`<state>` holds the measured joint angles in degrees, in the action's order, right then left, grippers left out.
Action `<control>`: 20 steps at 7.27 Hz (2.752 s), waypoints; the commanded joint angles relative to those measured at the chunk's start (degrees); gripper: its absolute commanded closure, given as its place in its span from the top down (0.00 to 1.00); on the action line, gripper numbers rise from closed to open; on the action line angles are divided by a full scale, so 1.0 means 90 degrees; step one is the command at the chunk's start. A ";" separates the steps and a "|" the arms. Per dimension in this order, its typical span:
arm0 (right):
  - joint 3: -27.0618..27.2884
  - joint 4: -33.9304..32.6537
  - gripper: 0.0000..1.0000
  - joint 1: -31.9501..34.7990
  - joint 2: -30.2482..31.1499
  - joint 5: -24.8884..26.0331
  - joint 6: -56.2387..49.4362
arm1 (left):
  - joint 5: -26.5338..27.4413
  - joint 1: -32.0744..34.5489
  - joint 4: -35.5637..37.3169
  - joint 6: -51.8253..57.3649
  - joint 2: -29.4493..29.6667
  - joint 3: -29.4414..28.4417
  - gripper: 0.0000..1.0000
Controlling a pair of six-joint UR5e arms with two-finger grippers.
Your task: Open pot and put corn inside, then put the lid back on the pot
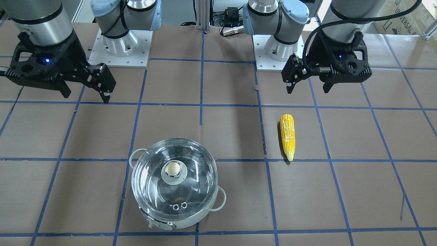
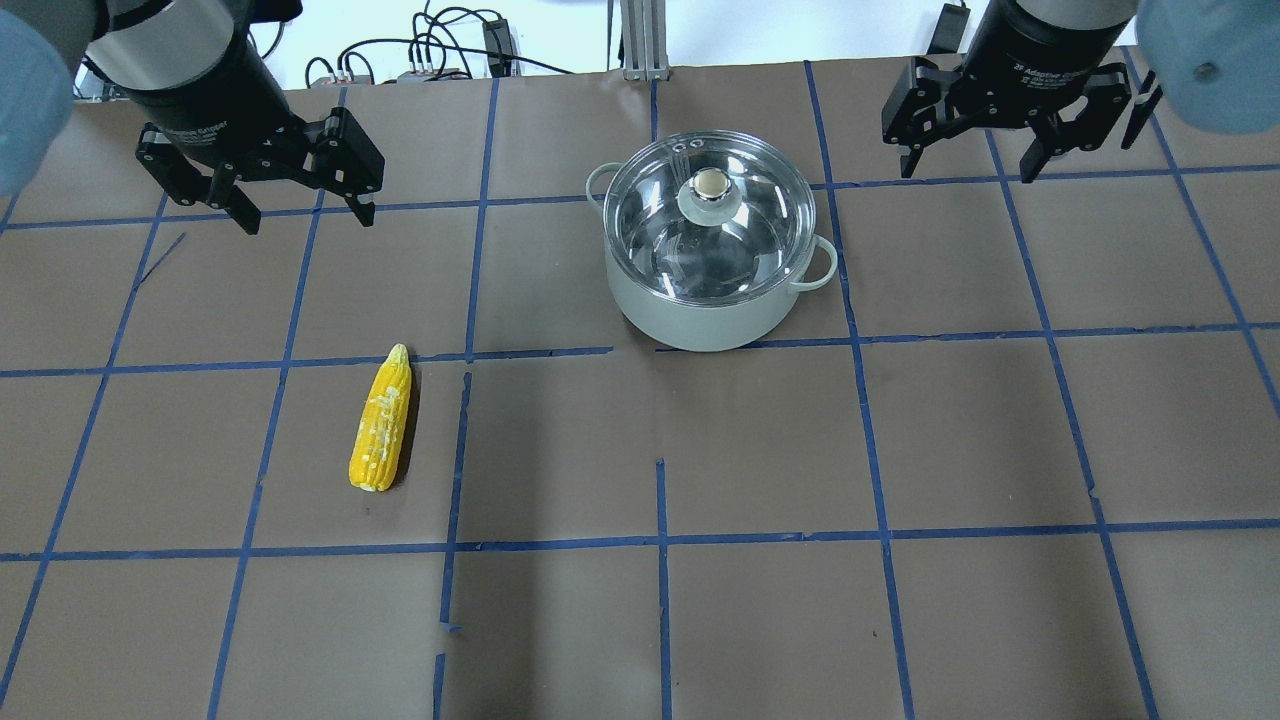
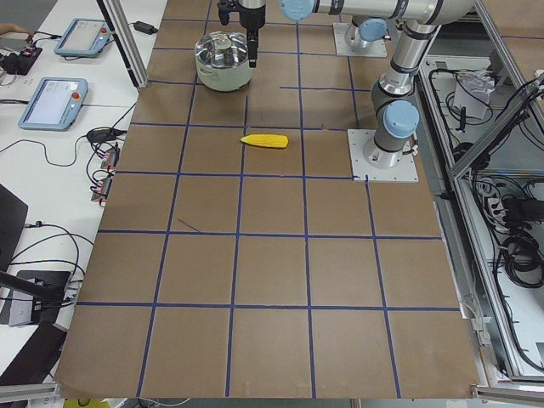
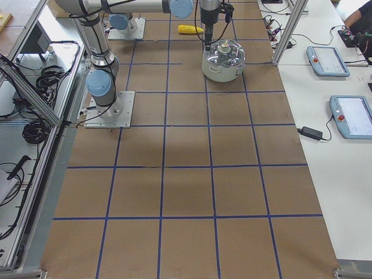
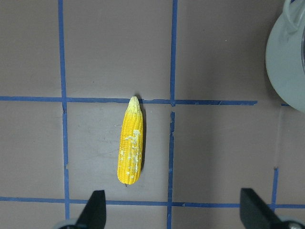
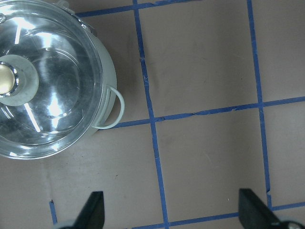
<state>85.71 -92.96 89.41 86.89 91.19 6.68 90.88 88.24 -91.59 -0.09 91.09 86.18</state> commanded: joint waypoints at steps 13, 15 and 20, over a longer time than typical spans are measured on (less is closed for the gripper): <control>-0.1535 -0.1536 0.98 0.1736 -0.2984 0.0102 0.1660 | -0.0010 0.0010 -0.0048 0.0000 -0.0013 0.0004 1.00; -0.1505 -0.1536 0.88 0.1745 -0.2984 0.0102 0.1661 | -0.0010 0.0010 -0.0048 0.0000 -0.0013 0.0004 1.00; -0.1505 -0.1516 0.58 0.1745 -0.3033 0.0053 0.1660 | 0.0000 0.0010 -0.0058 0.0000 -0.0013 0.0014 1.00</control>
<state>72.16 -106.75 105.08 59.62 91.69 21.64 90.88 88.33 -92.11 -0.09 90.92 86.31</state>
